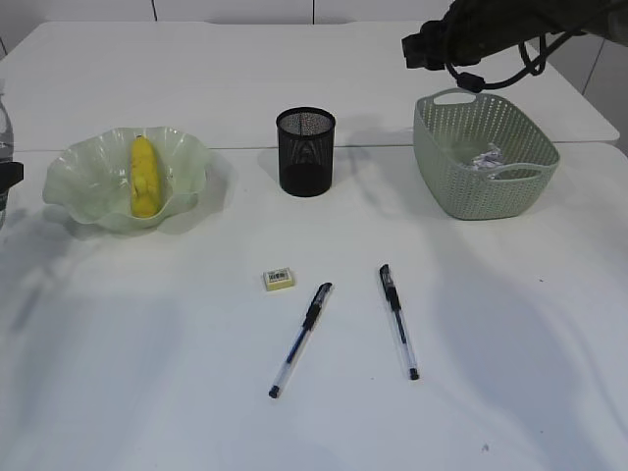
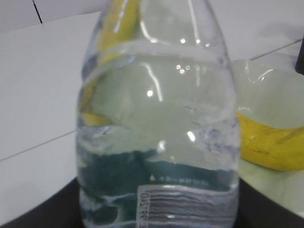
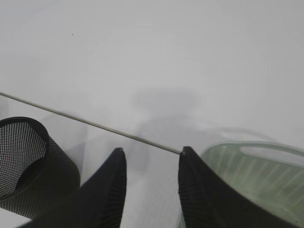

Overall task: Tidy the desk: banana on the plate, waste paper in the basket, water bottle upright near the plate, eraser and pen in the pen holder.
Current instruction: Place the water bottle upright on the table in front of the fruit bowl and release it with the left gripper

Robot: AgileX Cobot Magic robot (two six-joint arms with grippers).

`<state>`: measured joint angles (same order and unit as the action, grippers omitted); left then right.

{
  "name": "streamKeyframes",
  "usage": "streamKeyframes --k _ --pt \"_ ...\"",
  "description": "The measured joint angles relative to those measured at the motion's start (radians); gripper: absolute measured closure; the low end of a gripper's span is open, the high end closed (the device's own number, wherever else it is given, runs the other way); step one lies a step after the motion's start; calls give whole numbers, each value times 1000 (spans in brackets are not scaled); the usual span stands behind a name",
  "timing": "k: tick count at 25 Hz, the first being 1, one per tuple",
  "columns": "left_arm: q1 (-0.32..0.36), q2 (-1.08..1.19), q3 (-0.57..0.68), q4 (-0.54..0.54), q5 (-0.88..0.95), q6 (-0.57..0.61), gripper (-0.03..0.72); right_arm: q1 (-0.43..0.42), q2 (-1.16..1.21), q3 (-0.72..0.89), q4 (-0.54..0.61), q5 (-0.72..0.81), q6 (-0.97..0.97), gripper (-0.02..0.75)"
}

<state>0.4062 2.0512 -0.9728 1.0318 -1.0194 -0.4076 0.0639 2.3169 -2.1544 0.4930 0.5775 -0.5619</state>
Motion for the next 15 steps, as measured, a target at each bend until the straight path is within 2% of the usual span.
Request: streamKeyframes --k 8,15 --pt "4 38 0 -14 -78 77 309 0 0 0 0 -62 -18 456" --pt "33 104 8 -109 -83 164 309 0 0 0 4 -93 -38 456"
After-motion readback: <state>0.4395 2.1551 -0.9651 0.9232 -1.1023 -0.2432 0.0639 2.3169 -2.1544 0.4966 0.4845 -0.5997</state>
